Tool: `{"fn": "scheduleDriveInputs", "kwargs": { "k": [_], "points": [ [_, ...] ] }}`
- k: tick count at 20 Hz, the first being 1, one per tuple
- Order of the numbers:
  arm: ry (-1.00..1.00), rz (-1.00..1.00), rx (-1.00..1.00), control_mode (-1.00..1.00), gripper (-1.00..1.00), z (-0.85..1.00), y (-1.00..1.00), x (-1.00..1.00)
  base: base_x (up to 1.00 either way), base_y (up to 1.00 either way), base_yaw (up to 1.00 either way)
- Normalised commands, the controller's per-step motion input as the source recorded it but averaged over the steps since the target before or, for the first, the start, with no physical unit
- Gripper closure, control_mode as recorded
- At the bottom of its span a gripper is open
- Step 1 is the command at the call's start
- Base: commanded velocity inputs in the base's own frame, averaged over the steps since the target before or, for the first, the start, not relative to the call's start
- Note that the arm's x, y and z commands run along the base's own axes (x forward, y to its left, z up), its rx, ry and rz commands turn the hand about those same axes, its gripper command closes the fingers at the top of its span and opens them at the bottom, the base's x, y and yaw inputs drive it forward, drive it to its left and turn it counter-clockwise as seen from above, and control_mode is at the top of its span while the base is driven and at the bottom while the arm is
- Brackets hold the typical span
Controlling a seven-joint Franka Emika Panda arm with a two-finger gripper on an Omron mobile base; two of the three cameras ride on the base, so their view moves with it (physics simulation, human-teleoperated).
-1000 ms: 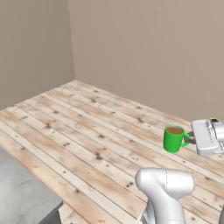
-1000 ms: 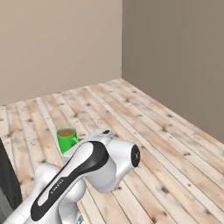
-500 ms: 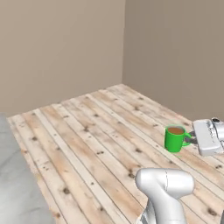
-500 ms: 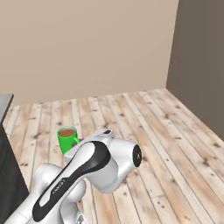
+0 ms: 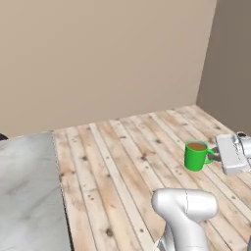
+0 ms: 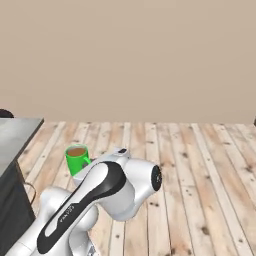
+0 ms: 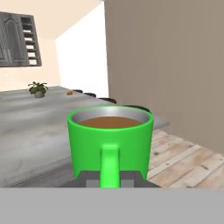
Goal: Pick up the brewed coffee from the coffee machine and place it next to the breakfast plate on the dining counter.
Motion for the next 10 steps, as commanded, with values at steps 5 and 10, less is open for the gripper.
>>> {"fn": "scheduleDriveInputs", "kwargs": {
  "k": [5,10],
  "points": [
    [0.0,0.0,0.0,1.0,1.0,0.0,0.0,0.0,1.0,-0.15,0.47],
    [0.0,0.0,0.0,1.0,1.0,0.0,0.0,0.0,1.0,-0.32,0.44]
  ]
}}
